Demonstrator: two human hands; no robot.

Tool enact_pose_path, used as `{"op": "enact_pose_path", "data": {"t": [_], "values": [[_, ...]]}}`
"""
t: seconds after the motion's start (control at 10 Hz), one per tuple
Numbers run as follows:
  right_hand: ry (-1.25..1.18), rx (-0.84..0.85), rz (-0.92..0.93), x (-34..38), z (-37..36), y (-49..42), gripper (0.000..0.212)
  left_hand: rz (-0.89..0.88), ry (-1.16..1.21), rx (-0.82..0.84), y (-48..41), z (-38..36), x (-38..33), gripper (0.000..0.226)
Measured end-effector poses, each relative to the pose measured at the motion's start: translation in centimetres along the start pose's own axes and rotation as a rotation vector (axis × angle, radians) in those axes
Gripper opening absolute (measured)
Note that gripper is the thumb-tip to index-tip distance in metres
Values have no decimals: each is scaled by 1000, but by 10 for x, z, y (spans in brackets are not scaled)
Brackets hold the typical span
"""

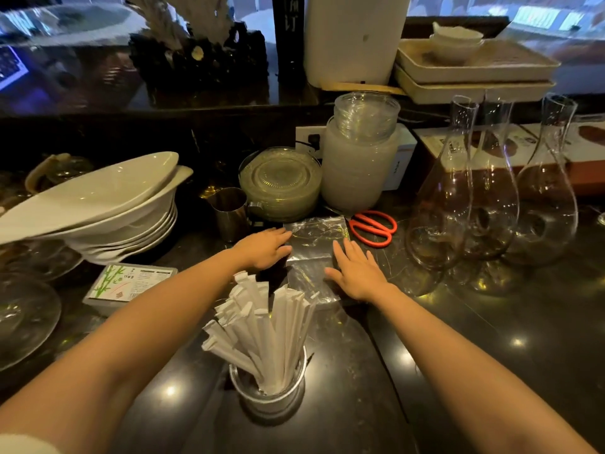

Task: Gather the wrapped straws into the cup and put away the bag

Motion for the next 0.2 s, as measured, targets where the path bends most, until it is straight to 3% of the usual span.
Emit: {"op": "enact_pose_path", "data": {"t": [0.2], "values": [[-27, -185, 72, 31, 34, 29, 68, -36, 87, -215, 44, 27, 0, 53]]}}
Point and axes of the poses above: each hand's wrist, its own y-axis away from the middle knuckle, its own z-axis out of the back of the hand, x = y × z, the point moved 10 cm from there along -y, towards the middle knuckle, and after that the axes turned 12 degrees about x, right-handed, at the moved point
